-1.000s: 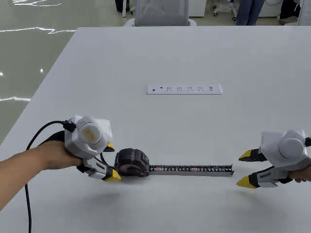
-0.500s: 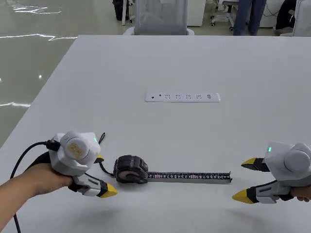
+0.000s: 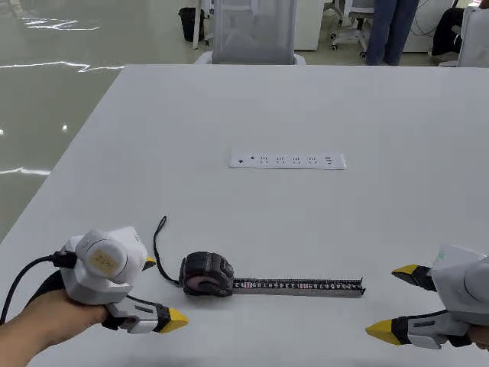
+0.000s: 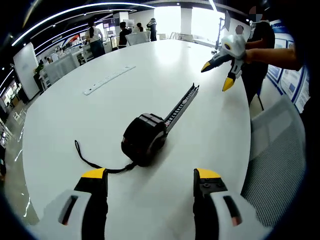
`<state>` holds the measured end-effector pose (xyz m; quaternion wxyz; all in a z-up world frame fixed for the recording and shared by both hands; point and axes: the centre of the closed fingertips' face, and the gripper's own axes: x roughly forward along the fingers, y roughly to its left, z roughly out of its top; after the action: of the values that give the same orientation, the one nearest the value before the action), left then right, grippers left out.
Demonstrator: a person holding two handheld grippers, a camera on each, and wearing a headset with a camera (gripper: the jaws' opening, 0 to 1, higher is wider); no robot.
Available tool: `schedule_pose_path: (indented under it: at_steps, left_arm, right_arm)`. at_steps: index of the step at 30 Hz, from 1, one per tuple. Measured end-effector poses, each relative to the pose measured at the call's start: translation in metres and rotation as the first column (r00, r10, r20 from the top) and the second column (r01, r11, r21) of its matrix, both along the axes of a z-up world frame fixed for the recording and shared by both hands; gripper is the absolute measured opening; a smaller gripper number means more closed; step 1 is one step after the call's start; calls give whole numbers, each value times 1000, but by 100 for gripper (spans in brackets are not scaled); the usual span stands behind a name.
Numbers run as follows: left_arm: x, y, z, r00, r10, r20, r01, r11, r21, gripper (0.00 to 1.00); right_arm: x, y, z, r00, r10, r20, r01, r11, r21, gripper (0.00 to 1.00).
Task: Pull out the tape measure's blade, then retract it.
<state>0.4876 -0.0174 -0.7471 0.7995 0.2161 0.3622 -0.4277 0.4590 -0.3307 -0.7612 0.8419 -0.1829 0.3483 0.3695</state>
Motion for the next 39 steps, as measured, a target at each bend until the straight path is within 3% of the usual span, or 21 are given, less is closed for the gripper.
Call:
schedule_pose_path:
  at_steps: [2, 7, 17, 25, 39]
  left_arm:
    - [-2, -2, 4, 1000, 24, 5, -24, 999, -23, 70]
    - [-9, -3, 4, 1000, 29, 12, -29, 999, -24, 72]
    - [-6, -3, 15, 994, 91, 53, -88, 994, -59, 76]
    - [-12, -7, 19, 990, 127, 58, -121, 987, -103, 78]
    - [-26, -9, 21, 982, 180, 65, -169, 975, -143, 80]
  right_arm:
    - [-2, 0, 2, 1000, -15, 9, 15, 1000, 2, 71]
    - [-3, -1, 10, 997, -65, 31, 64, 998, 26, 75]
    - [-6, 2, 18, 992, -108, 59, 105, 993, 45, 82]
    - [-14, 6, 23, 989, -134, 64, 130, 989, 68, 85]
    - [-20, 19, 31, 978, -194, 82, 182, 975, 129, 91]
